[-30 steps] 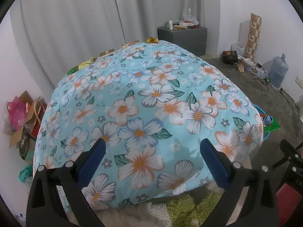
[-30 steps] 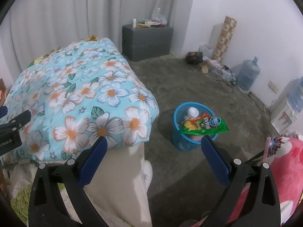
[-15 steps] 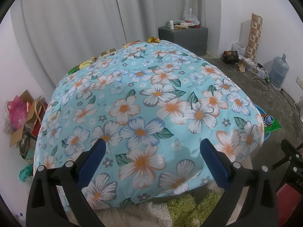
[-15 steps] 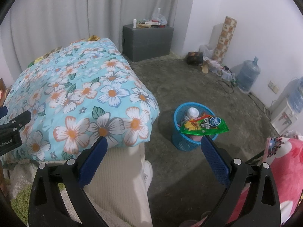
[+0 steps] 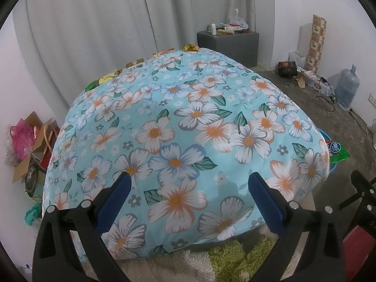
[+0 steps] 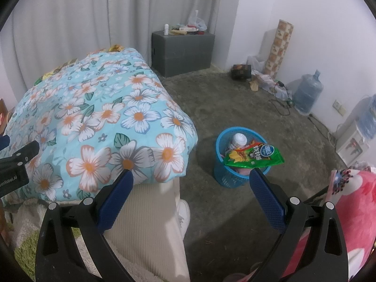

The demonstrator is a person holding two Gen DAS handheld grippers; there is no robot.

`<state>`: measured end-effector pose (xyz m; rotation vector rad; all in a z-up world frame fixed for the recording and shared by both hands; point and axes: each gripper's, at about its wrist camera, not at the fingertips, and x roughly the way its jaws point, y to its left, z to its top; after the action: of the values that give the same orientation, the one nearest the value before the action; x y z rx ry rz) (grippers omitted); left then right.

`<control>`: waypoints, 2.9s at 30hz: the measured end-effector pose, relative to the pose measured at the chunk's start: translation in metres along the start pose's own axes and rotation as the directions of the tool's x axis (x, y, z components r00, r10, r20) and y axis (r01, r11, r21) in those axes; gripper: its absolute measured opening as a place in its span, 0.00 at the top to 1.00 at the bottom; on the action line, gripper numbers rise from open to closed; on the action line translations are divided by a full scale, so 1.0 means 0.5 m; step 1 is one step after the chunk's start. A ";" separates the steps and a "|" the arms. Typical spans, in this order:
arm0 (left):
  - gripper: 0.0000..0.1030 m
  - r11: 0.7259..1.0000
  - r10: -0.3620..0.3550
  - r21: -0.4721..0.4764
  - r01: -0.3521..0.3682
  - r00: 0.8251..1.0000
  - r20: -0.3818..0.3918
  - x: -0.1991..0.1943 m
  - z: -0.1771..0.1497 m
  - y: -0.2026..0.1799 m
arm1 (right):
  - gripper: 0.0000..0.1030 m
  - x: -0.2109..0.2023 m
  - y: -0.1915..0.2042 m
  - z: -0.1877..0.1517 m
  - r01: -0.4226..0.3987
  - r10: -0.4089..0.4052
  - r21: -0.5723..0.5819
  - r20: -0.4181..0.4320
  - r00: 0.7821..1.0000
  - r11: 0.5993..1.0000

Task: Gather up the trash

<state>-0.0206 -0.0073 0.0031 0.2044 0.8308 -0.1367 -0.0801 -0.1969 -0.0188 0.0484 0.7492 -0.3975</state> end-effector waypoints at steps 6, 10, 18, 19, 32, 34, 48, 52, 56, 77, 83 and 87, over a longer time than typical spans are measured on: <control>0.05 1.000 0.001 0.002 -0.001 1.000 -0.004 0.001 0.000 0.001 | 0.08 0.000 -0.001 0.000 0.000 0.000 0.000 -0.001 1.000 1.000; 0.05 1.000 0.001 0.001 -0.001 1.000 -0.003 0.002 0.000 -0.001 | 0.08 0.001 -0.001 -0.001 0.000 0.000 0.000 0.000 1.000 1.000; 0.05 1.000 0.002 0.001 -0.002 1.000 -0.003 0.003 -0.001 0.002 | 0.08 0.001 -0.001 -0.002 0.000 0.000 0.001 0.000 1.000 1.000; 0.05 1.000 0.001 0.001 -0.001 1.000 -0.004 0.003 -0.001 0.001 | 0.08 0.001 -0.001 -0.002 0.000 0.000 0.001 0.000 1.000 1.000; 0.05 1.000 0.001 0.004 -0.001 1.000 -0.006 0.004 -0.002 0.003 | 0.08 0.001 -0.002 -0.002 0.000 0.000 0.002 0.001 1.000 1.000; 0.05 1.000 0.002 0.006 -0.002 1.000 -0.008 0.003 -0.010 0.008 | 0.08 0.001 -0.003 -0.003 0.001 -0.001 0.003 0.000 1.000 1.000; 0.05 1.000 0.001 0.008 -0.001 1.000 -0.012 0.005 -0.012 0.010 | 0.08 0.000 0.005 0.005 0.006 -0.006 0.006 0.007 1.000 1.000; 0.05 1.000 0.001 0.009 -0.001 1.000 -0.012 0.007 -0.007 0.005 | 0.08 -0.001 0.006 0.004 0.008 -0.008 0.004 0.008 1.000 1.000; 0.05 1.000 0.001 0.009 -0.001 1.000 -0.013 0.008 -0.005 0.003 | 0.08 -0.001 0.007 0.005 0.008 -0.008 0.005 0.008 1.000 1.000; 0.05 1.000 -0.001 0.013 0.002 1.000 -0.019 0.016 0.000 0.004 | 0.08 -0.001 0.011 0.004 0.009 -0.009 0.008 0.008 1.000 1.000; 0.05 1.000 -0.004 0.017 0.005 1.000 -0.028 0.012 -0.015 0.009 | 0.08 0.000 0.011 0.003 0.009 -0.009 0.009 0.007 1.000 1.000; 0.05 1.000 -0.005 0.018 0.006 0.999 -0.031 0.005 -0.030 0.017 | 0.08 0.001 0.012 0.003 0.008 -0.008 0.009 0.007 1.000 1.000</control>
<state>-0.0281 0.0042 -0.0075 0.2214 0.8616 -0.1467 -0.0763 -0.1917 -0.0186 0.0527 0.7406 -0.4085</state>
